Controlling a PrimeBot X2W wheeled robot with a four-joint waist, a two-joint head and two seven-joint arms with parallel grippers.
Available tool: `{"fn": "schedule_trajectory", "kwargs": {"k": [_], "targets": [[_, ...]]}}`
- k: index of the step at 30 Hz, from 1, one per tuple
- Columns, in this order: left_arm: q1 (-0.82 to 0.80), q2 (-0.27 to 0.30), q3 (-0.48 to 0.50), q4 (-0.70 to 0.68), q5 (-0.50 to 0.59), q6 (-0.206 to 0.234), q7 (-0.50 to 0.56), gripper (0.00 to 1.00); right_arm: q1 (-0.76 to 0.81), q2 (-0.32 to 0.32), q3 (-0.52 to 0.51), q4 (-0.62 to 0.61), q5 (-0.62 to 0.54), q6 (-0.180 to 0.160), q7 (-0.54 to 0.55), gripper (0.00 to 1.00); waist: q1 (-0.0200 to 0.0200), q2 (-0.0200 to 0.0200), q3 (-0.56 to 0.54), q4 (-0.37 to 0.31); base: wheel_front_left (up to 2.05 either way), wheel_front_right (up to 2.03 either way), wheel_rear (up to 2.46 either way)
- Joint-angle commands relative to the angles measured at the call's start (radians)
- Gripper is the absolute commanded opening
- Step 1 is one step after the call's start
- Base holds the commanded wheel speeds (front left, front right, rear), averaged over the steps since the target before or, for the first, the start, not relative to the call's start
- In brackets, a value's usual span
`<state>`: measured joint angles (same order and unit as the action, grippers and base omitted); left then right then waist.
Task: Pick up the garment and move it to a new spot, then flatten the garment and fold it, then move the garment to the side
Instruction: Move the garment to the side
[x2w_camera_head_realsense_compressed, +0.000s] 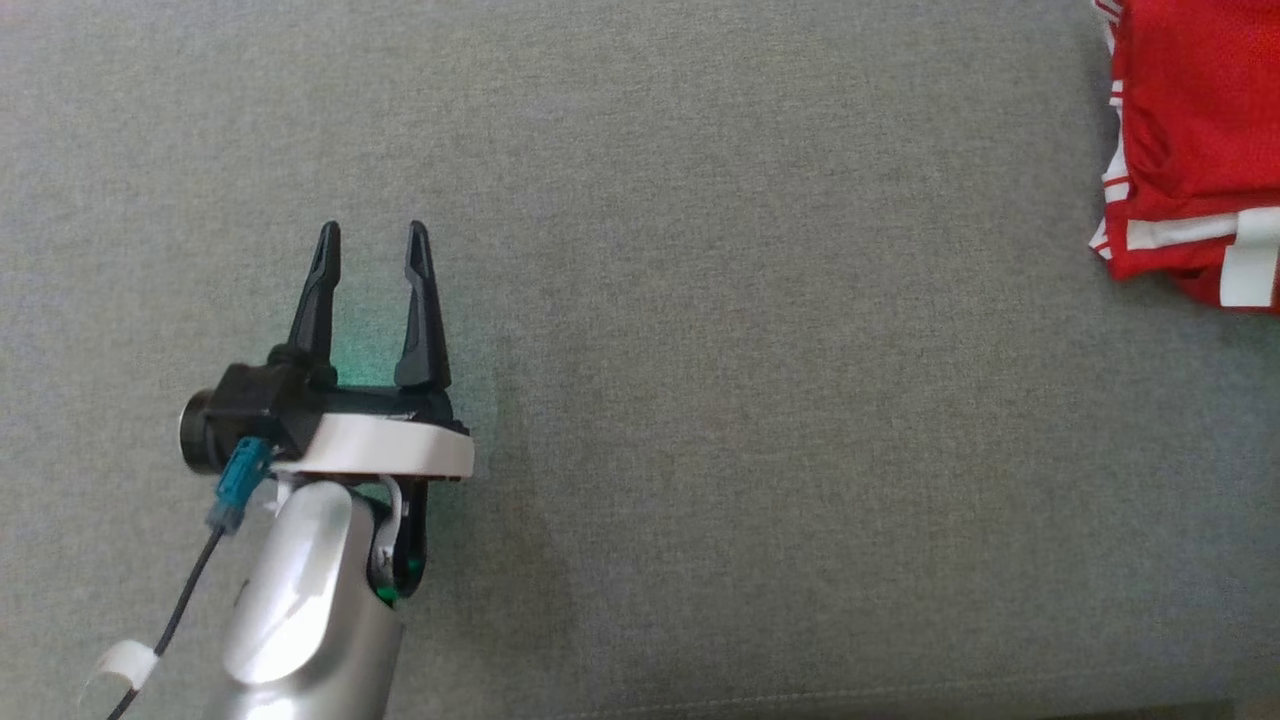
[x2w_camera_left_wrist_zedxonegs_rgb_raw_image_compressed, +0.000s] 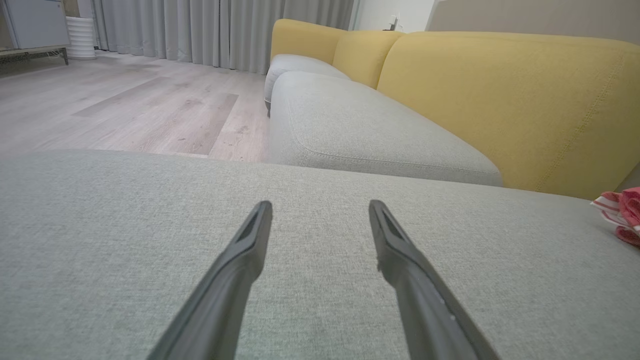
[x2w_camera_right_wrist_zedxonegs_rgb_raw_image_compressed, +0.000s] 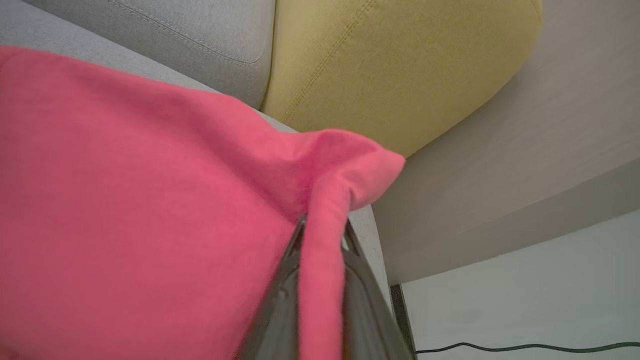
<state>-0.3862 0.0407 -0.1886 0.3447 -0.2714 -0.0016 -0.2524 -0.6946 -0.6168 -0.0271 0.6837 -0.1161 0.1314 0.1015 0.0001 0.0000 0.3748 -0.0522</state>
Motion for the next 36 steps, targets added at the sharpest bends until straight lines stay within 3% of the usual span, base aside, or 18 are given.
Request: {"fn": "schedule_trajectory", "kwargs": {"k": [1, 2, 10, 18, 23, 30, 36], "targets": [[-0.03, 0.009, 0.037, -0.026, 0.007, -0.005, -0.009, 1.0, -0.002, -0.023, -0.008, -0.026, -0.01, -0.001, -0.006, 0.76, -0.0001, 0.0, -0.004, -0.001, 0.0, 0.0, 0.0], [-0.03, 0.009, 0.037, -0.025, 0.007, -0.005, -0.009, 1.0, -0.003, -0.015, -0.017, -0.024, -0.011, -0.001, -0.004, 1.0, -0.0001, 0.0, -0.008, -0.001, 0.0, 0.0, 0.0], [-0.01, 0.009, 0.042, -0.016, 0.002, -0.004, -0.009, 1.0, 0.0, 0.033, -0.036, -0.046, -0.03, -0.001, -0.026, 1.0, -0.0001, 0.0, -0.085, 0.001, 0.0, 0.0, 0.0], [0.032, 0.009, 0.058, -0.021, -0.003, 0.003, -0.009, 1.0, -0.008, 0.133, 0.012, -0.104, 0.001, -0.001, -0.104, 1.0, -0.0001, 0.0, -0.201, 0.013, 0.0, 0.0, 0.0], [0.071, 0.009, 0.071, -0.041, -0.003, 0.014, -0.009, 1.0, 0.01, 0.26, 0.041, -0.182, 0.078, -0.001, -0.174, 1.0, -0.0001, 0.0, -0.277, 0.028, 0.0, 0.0, 0.0], [0.132, 0.009, 0.04, -0.058, 0.016, 0.016, -0.009, 1.0, 0.186, 0.503, -0.023, -0.327, 0.164, -0.001, -0.267, 1.0, -0.0001, 0.0, -0.335, 0.054, 0.0, 0.0, 0.0], [0.18, 0.009, 0.007, -0.064, 0.026, 0.013, -0.009, 1.0, 0.376, 0.565, -0.016, -0.365, 0.252, -0.001, -0.324, 1.0, -0.0001, 0.0, -0.357, 0.067, 0.0, 0.0, 0.0]]}}
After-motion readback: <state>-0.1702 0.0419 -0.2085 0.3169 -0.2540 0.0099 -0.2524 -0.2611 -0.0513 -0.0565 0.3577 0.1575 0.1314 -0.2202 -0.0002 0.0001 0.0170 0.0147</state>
